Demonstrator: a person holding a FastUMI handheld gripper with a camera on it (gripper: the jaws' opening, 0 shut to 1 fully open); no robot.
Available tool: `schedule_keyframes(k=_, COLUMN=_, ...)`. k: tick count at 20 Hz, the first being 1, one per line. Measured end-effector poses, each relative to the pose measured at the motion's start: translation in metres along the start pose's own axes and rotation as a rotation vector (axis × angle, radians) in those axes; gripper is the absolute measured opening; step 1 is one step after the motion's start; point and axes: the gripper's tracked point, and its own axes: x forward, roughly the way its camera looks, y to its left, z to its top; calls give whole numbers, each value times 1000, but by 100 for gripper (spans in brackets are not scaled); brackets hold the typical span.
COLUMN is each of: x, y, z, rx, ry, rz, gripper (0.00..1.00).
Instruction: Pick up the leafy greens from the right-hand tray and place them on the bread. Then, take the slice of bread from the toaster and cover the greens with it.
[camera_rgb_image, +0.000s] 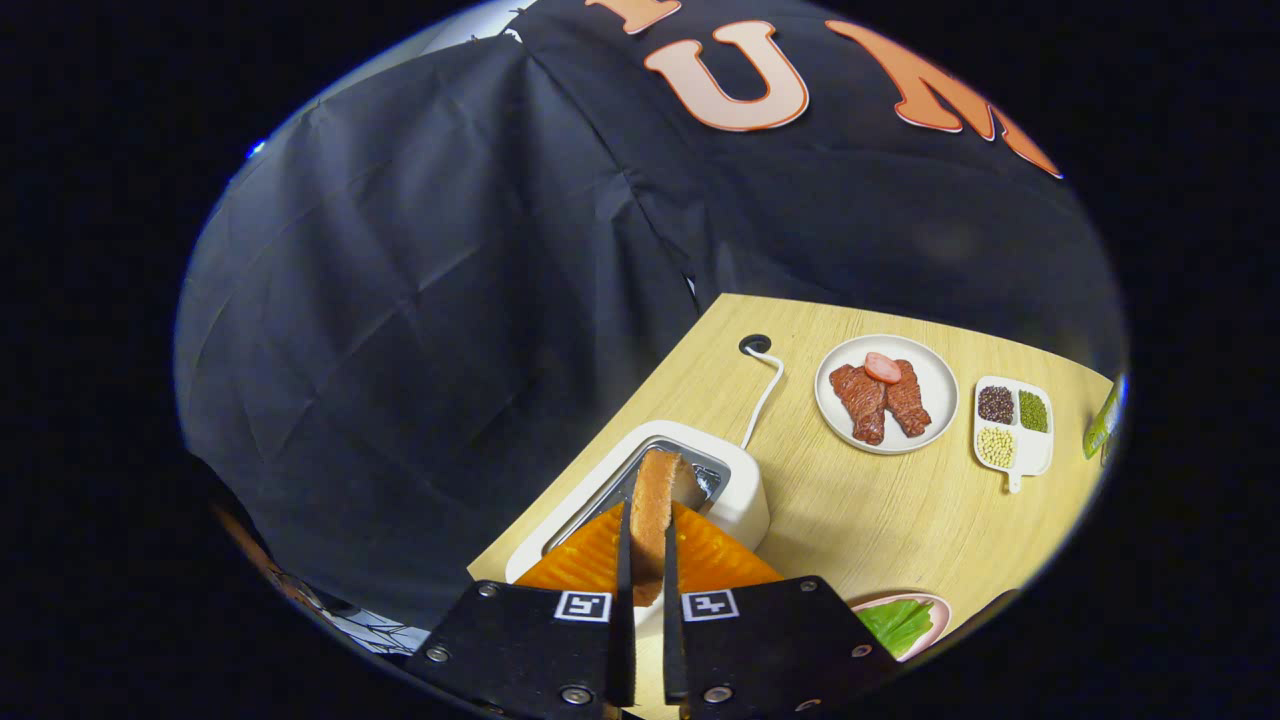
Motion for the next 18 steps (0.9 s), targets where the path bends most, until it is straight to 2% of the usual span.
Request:
schedule_keyframes(k=2, x=-20, y=-6, z=3, rx=-13, ry=-48, rz=-8, gripper=11)
schedule_keyframes(k=6, x=-53, y=-7, z=-5, rx=-29, ry=-108, rz=28, gripper=11)
schedule_keyframes(k=10, x=-87, y=-24, z=-27, rx=-50, ry=-138, rz=1, gripper=11)
schedule_keyframes(k=18, x=-118, y=-74, z=-83, rx=37, ry=-138, rz=-34, gripper=11)
